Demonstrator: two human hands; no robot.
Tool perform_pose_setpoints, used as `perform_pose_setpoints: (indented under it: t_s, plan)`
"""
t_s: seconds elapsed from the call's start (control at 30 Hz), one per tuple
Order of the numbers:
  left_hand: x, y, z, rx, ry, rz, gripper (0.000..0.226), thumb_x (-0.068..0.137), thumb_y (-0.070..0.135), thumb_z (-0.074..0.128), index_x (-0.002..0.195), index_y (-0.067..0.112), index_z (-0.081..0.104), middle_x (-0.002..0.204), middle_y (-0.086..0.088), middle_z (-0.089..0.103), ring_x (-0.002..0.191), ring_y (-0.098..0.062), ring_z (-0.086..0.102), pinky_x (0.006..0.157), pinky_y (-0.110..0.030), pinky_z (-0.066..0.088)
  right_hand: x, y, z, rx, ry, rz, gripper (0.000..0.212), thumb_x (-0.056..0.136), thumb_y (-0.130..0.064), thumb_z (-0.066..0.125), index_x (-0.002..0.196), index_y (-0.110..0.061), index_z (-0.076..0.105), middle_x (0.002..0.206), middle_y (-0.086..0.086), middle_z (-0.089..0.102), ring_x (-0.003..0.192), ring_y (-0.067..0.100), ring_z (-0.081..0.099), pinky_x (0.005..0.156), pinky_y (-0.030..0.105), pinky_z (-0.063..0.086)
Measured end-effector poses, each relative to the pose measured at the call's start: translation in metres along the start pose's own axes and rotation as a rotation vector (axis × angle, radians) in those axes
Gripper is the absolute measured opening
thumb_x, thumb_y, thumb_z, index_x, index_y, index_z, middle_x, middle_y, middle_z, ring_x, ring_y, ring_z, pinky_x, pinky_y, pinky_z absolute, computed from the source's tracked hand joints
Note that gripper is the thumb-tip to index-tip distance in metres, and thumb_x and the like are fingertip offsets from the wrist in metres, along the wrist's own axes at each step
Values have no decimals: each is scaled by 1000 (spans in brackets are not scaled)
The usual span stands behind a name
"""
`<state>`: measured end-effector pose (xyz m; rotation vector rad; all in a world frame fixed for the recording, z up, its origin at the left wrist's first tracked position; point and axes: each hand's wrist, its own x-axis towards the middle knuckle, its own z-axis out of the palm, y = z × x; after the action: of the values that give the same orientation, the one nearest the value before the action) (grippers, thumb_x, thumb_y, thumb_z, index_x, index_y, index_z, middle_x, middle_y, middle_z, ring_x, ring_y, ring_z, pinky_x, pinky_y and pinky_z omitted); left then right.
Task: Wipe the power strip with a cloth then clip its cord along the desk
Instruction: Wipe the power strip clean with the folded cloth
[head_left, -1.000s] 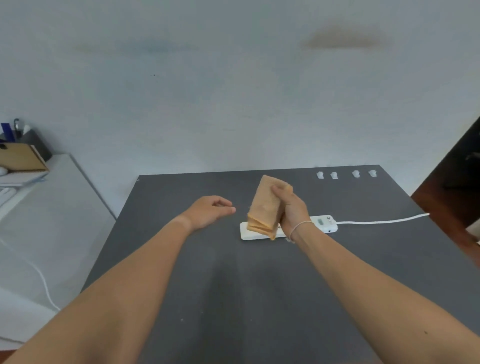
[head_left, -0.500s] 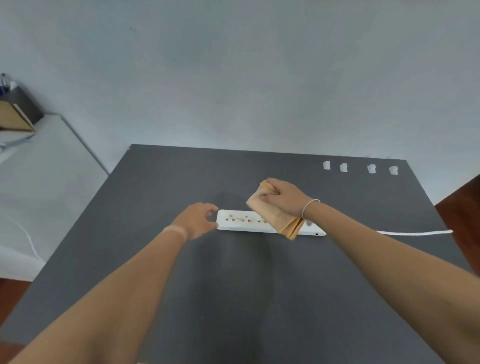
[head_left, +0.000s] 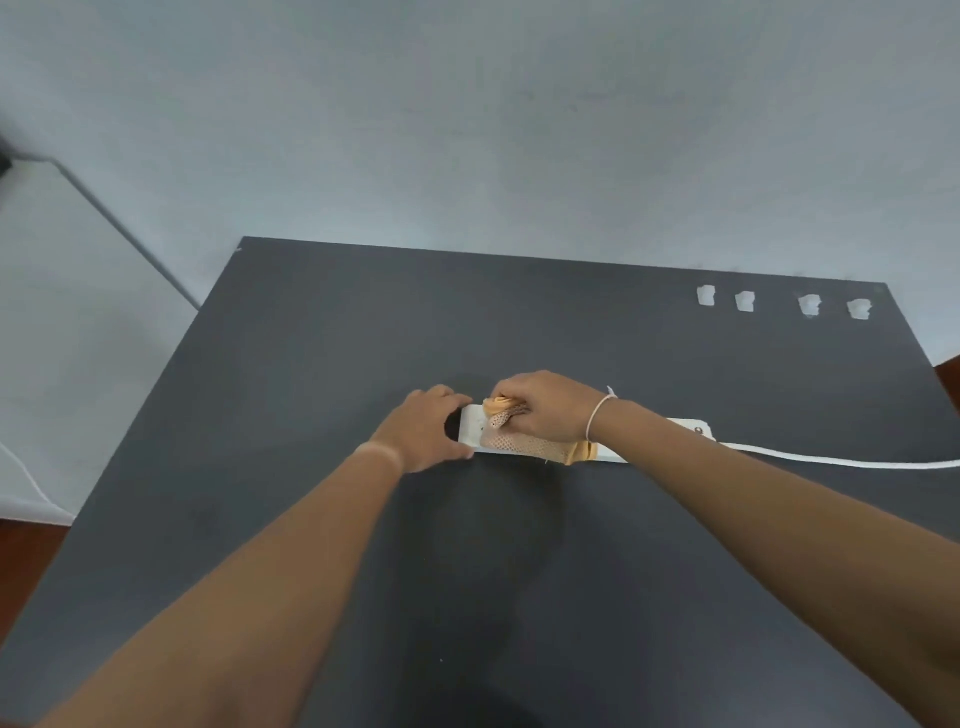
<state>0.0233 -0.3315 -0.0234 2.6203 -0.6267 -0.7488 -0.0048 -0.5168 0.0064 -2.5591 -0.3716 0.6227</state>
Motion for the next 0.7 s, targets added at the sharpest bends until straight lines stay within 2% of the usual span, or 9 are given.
perform_pose_setpoints:
  t_s: [0.07,0.13,0.2,0.23,0.3,0.4,0.57,0.6,0.7]
  plan:
    - [3,-3,0,-47,8,9,68,76,34,72,137,24,44,133,4,49,121,-23,42,105,-35,39,7,7,0,-47,44,53,19,87,-17,53,103,-11,60,110,7,64,103,27,57,87,38,44]
    - [4,-6,2,-98,15,18,67,76,32,72,136,24,45,131,5,50,112,-18,42,102,-32,38,11,15,-7,-48,192,127,16,88,-17,51,100,-12,60,110,8,63,104,27,56,86,37,43]
    - [5,-9,4,-143,15,26,67,75,31,73,136,25,46,128,5,52,103,-13,38,99,-30,38,12,19,-14,38,318,143,14,89,-15,51,98,-10,61,108,9,65,101,27,58,87,38,44]
    - [5,-10,4,-159,15,27,67,75,31,73,135,25,46,127,4,53,101,-12,37,98,-30,38,11,17,-15,87,323,122,14,88,-14,52,97,-8,61,106,9,66,99,27,58,88,38,45]
    - [6,-11,5,-176,14,26,67,75,31,73,135,25,47,126,4,54,100,-12,36,98,-30,39,12,9,-12,121,217,60,15,87,-13,54,96,-5,62,103,11,67,97,28,58,88,40,46]
    - [6,-12,6,-192,15,26,67,74,30,75,134,24,48,124,3,55,102,-14,38,97,-29,38,17,1,4,8,5,46,19,87,-16,53,102,-9,62,107,8,66,100,26,57,89,40,46]
    - [5,-15,9,-236,7,9,69,72,27,76,135,25,47,124,4,55,115,-20,44,104,-34,40,20,9,-5,27,321,148,17,89,-17,51,102,-13,61,110,8,64,102,27,57,86,38,45]
    - [6,-15,9,-242,7,8,68,72,27,76,135,25,48,123,4,55,114,-20,44,104,-34,40,19,8,-6,51,281,121,13,88,-16,53,98,-13,61,107,8,65,101,27,58,86,38,45]
    - [7,-15,10,-256,11,0,70,71,27,77,135,24,48,122,3,54,114,-21,45,105,-36,41,18,2,0,26,9,90,11,86,-19,58,94,-12,61,104,7,65,99,26,57,86,38,43]
